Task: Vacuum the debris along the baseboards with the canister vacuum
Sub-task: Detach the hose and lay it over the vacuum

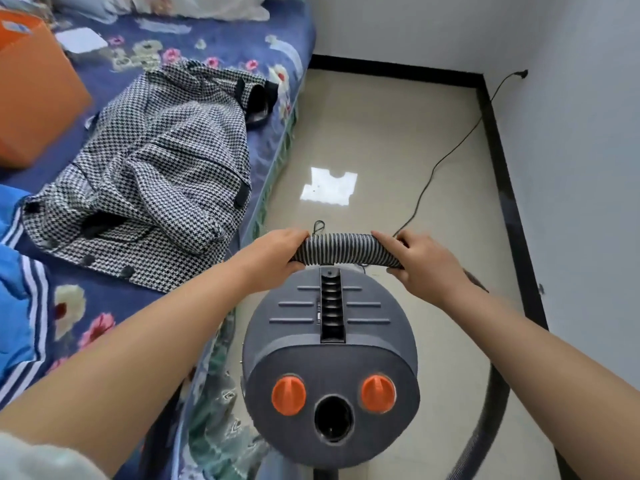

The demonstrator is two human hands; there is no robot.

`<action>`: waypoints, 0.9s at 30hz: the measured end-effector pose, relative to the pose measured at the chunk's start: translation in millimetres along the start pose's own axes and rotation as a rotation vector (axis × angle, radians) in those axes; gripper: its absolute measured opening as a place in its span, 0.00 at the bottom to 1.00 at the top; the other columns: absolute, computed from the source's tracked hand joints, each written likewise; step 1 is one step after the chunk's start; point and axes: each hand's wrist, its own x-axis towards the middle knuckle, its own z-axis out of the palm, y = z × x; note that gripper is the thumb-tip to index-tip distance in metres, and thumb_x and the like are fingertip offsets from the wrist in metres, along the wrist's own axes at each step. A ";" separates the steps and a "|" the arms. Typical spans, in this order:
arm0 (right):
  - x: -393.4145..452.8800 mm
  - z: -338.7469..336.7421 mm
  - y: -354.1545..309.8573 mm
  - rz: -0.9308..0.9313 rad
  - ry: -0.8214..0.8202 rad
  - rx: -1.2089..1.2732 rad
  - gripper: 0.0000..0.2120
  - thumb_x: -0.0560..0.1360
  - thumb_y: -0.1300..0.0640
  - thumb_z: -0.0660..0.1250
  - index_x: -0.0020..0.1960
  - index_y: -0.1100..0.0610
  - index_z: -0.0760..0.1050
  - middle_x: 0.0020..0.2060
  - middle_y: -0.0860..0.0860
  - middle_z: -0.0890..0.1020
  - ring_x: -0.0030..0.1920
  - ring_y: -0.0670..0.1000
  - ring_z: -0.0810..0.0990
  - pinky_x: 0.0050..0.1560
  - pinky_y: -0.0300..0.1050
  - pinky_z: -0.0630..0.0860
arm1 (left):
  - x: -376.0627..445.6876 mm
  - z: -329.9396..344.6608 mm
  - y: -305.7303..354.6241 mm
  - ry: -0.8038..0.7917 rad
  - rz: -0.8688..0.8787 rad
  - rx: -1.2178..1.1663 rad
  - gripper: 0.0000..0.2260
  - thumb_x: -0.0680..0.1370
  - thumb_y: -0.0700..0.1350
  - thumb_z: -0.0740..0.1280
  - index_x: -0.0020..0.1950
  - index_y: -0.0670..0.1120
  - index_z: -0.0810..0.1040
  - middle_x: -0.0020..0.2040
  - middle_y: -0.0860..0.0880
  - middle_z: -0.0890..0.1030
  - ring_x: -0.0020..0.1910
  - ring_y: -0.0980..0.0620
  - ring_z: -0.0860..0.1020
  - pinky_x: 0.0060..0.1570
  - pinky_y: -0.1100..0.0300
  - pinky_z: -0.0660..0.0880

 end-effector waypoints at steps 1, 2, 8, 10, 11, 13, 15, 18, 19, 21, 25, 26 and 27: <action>7.2 7.9 3.6 0.001 -0.020 0.013 0.32 0.69 0.62 0.73 0.71 0.52 0.68 0.44 0.59 0.75 0.43 0.61 0.75 0.36 0.44 0.66 | 12.7 7.2 -7.9 -0.001 0.002 -0.019 0.12 0.77 0.42 0.66 0.58 0.41 0.70 0.55 0.44 0.76 0.55 0.46 0.74 0.55 0.57 0.69; 13.6 17.8 8.4 0.006 -0.015 0.011 0.34 0.64 0.65 0.76 0.67 0.54 0.72 0.40 0.59 0.76 0.37 0.60 0.75 0.32 0.43 0.66 | 25.5 16.2 -14.8 -0.004 0.004 -0.038 0.12 0.77 0.41 0.65 0.59 0.41 0.70 0.55 0.44 0.76 0.55 0.46 0.74 0.54 0.58 0.68; 47.0 75.5 33.1 0.085 -0.007 -0.049 0.38 0.51 0.72 0.78 0.60 0.57 0.78 0.32 0.58 0.74 0.29 0.57 0.73 0.29 0.44 0.69 | 85.3 77.2 -49.5 -0.028 0.001 -0.116 0.19 0.77 0.39 0.64 0.68 0.40 0.67 0.63 0.43 0.73 0.62 0.45 0.70 0.60 0.60 0.62; 57.3 91.6 37.7 0.114 -0.042 -0.058 0.37 0.51 0.73 0.77 0.59 0.57 0.79 0.33 0.58 0.75 0.29 0.57 0.73 0.30 0.45 0.70 | 101.3 93.0 -63.7 -0.016 0.016 -0.132 0.20 0.77 0.38 0.65 0.67 0.38 0.67 0.63 0.41 0.74 0.62 0.43 0.71 0.61 0.59 0.62; 63.5 99.7 41.7 0.129 -0.047 -0.052 0.37 0.51 0.73 0.77 0.59 0.57 0.79 0.34 0.59 0.76 0.30 0.58 0.74 0.30 0.45 0.71 | 108.6 99.6 -70.5 -0.020 0.027 -0.152 0.20 0.76 0.38 0.66 0.67 0.38 0.68 0.62 0.40 0.74 0.62 0.42 0.71 0.61 0.58 0.63; 74.3 114.9 51.0 0.137 -0.043 -0.014 0.34 0.55 0.74 0.74 0.60 0.57 0.79 0.37 0.60 0.77 0.32 0.59 0.75 0.33 0.48 0.73 | 119.7 108.8 -82.3 -0.031 0.031 -0.194 0.19 0.77 0.40 0.65 0.67 0.39 0.69 0.62 0.41 0.75 0.61 0.44 0.71 0.60 0.60 0.62; 78.8 126.0 56.4 0.144 -0.107 0.080 0.28 0.63 0.69 0.65 0.63 0.58 0.76 0.44 0.63 0.78 0.39 0.64 0.78 0.41 0.54 0.76 | 125.0 115.4 -92.2 -0.069 0.021 -0.219 0.18 0.78 0.44 0.64 0.68 0.42 0.68 0.63 0.44 0.74 0.62 0.47 0.70 0.60 0.61 0.62; 78.9 135.4 43.6 0.249 -0.285 0.162 0.29 0.70 0.52 0.50 0.65 0.60 0.74 0.58 0.62 0.76 0.56 0.64 0.75 0.60 0.57 0.70 | 128.2 121.9 -103.1 -0.135 0.001 -0.247 0.19 0.80 0.46 0.61 0.70 0.45 0.66 0.65 0.46 0.73 0.63 0.49 0.69 0.60 0.60 0.63; 82.1 137.8 37.5 0.248 -0.277 0.172 0.30 0.70 0.49 0.48 0.62 0.62 0.76 0.57 0.60 0.78 0.55 0.63 0.76 0.59 0.56 0.69 | 128.8 123.4 -104.8 -0.146 -0.009 -0.261 0.18 0.80 0.46 0.59 0.70 0.46 0.65 0.65 0.47 0.73 0.62 0.49 0.70 0.59 0.60 0.64; 98.9 134.8 25.6 0.318 -0.248 0.183 0.26 0.74 0.49 0.49 0.52 0.64 0.78 0.50 0.59 0.79 0.51 0.61 0.76 0.52 0.51 0.69 | 128.4 127.3 -104.6 -0.151 -0.020 -0.282 0.18 0.81 0.45 0.57 0.70 0.45 0.64 0.66 0.47 0.72 0.64 0.48 0.69 0.60 0.61 0.63; 148.6 138.6 16.4 0.427 -0.330 0.079 0.21 0.80 0.47 0.51 0.55 0.60 0.75 0.54 0.58 0.77 0.59 0.59 0.73 0.54 0.50 0.66 | 126.4 136.5 -101.7 -0.150 -0.073 -0.387 0.24 0.80 0.51 0.50 0.75 0.44 0.59 0.75 0.48 0.61 0.76 0.51 0.54 0.72 0.60 0.46; 157.8 143.1 13.6 0.398 -0.395 0.049 0.24 0.80 0.44 0.49 0.63 0.58 0.71 0.62 0.57 0.74 0.66 0.57 0.67 0.62 0.52 0.63 | 129.6 137.8 -100.0 -0.137 -0.159 -0.444 0.26 0.80 0.52 0.47 0.76 0.44 0.55 0.77 0.48 0.56 0.76 0.52 0.49 0.72 0.58 0.42; 165.6 147.6 10.2 0.368 -0.446 0.044 0.26 0.79 0.41 0.47 0.69 0.55 0.65 0.69 0.56 0.68 0.71 0.56 0.60 0.68 0.56 0.57 | 135.9 138.7 -98.0 -0.106 -0.271 -0.490 0.26 0.80 0.52 0.46 0.77 0.44 0.50 0.78 0.48 0.51 0.77 0.52 0.44 0.72 0.56 0.40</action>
